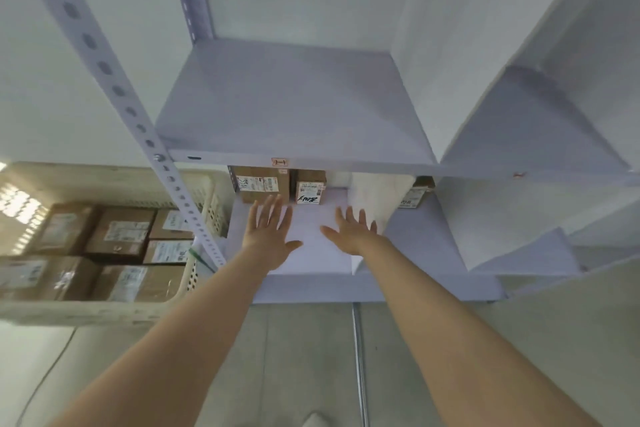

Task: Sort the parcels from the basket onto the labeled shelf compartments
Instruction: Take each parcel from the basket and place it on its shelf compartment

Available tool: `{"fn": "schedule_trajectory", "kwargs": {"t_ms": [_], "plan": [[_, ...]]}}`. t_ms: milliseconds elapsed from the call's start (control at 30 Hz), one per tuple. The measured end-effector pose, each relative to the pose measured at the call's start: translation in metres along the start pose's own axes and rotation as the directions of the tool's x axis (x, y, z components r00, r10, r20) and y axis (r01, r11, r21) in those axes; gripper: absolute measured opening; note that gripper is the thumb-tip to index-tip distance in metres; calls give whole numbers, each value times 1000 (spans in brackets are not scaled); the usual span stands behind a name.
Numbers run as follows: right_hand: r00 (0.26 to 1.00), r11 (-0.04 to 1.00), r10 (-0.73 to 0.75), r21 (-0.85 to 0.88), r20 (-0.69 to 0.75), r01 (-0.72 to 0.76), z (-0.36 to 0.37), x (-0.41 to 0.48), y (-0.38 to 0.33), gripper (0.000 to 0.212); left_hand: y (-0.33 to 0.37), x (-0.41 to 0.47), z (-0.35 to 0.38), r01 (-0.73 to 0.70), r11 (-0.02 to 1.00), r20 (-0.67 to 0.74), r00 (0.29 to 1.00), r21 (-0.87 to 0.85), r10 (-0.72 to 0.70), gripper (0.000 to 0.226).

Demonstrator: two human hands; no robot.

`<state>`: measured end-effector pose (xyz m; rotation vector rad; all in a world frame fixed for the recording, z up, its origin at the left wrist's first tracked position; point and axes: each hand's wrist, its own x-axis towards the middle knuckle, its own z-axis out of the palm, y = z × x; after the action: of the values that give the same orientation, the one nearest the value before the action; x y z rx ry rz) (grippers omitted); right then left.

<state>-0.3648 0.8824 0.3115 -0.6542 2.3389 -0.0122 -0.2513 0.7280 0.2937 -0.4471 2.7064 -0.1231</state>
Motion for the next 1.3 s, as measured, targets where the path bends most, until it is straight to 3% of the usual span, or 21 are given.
{"fn": "schedule_trajectory", "kwargs": {"t_ms": [133,400,767,967,1167,1300], "plan": [[998,1000,16,-17,64,-15,6,-49,-11,78,-13,-64,-14,26,998,7,1000,-50,-26,80],[977,990,-61,-115,203,86,65,-71,-66,82,-58,-142,35,250,958,96,966,-138,-239,80],[934,924,-211,-253,289,287,125,-103,-251,86,-198,-262,97,463,864,163,885,-199,-436,83],[916,923,-268,-192,298,332,158,-120,-370,85,-303,-321,125,564,784,160,825,-259,-541,86],[887,907,-344,-136,308,399,182,-121,-452,81,-367,-330,158,581,762,187,814,-286,-550,87],[896,936,-281,-107,344,335,179,-84,-484,84,-405,-308,175,594,737,221,804,-321,-552,85]]}}
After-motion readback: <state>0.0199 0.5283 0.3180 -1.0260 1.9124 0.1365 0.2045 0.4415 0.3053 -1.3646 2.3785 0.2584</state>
